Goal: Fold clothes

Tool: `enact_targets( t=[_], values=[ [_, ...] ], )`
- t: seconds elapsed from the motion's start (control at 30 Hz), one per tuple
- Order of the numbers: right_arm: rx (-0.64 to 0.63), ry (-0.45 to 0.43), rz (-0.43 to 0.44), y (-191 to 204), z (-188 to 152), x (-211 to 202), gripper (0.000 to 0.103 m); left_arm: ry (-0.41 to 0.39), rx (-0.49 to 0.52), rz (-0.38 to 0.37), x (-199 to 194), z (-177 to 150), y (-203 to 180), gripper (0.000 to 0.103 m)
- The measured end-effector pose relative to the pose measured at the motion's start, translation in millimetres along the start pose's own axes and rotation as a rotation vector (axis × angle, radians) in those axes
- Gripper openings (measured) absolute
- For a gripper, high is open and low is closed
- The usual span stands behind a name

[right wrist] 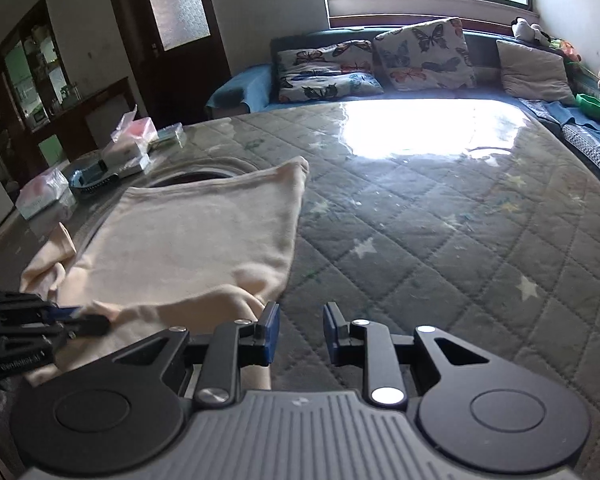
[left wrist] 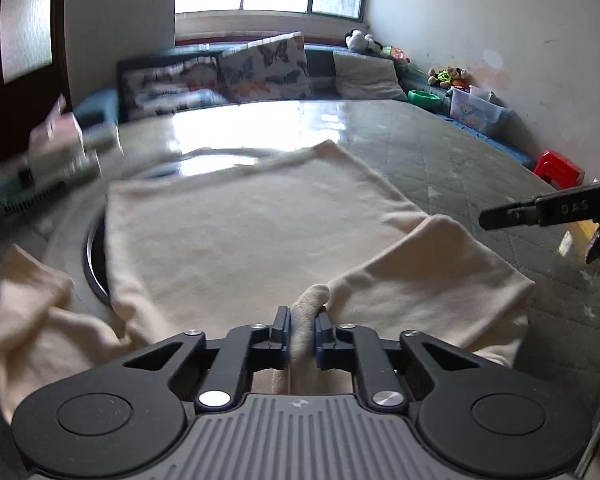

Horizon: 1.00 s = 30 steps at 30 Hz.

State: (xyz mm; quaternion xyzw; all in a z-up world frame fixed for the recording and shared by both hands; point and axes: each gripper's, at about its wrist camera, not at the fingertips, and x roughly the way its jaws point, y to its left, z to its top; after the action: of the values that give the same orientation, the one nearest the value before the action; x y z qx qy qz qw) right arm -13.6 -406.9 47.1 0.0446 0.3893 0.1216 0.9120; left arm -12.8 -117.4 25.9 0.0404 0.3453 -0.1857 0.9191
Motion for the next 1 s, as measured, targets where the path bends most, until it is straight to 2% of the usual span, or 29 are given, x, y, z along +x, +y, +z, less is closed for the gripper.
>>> enact_targets(
  t=[0.1,0.13,0.2,0.33,0.53,0.63,0.7,0.77,0.9,1.0],
  values=[
    [-0.002,0.001,0.004,1.1,-3.9,0.0,0.026,-0.068,-0.004,-0.012,-21.1,11.3,-0.3,0.012],
    [-0.002,0.001,0.010,2.3,-4.4,1.1,0.030,-0.089,-0.007,-0.018,-28.3,15.3,0.5,0.012],
    [-0.002,0.002,0.023,4.6,-5.5,3.1,0.032,-0.097,-0.008,-0.033,-34.6,20.9,4.3,0.012],
    [-0.001,0.003,0.048,9.3,-7.5,7.3,0.032,-0.014,-0.044,-0.036,-23.0,20.5,15.4,0.013],
    [0.014,0.007,0.072,13.8,-5.9,19.3,0.032,0.073,-0.116,0.009,-4.9,10.8,32.1,0.015],
    [0.021,0.004,0.084,15.5,-3.8,21.8,0.032,0.085,-0.117,0.023,-4.1,7.9,34.2,0.020],
    [0.016,0.014,0.092,17.2,-3.9,25.6,0.031,0.094,-0.118,0.033,-3.6,5.9,35.6,0.029],
    [-0.012,0.021,0.065,21.1,-5.2,31.4,0.023,0.086,-0.113,0.037,-5.4,5.9,34.7,0.030],
    [-0.036,-0.005,0.010,23.5,-4.8,28.6,0.023,0.062,-0.060,0.057,-15.4,2.1,31.5,0.030],
    [-0.055,-0.004,0.010,24.1,-5.0,20.8,0.023,0.076,-0.062,0.027,-23.7,-5.3,32.6,0.033]
  ],
)
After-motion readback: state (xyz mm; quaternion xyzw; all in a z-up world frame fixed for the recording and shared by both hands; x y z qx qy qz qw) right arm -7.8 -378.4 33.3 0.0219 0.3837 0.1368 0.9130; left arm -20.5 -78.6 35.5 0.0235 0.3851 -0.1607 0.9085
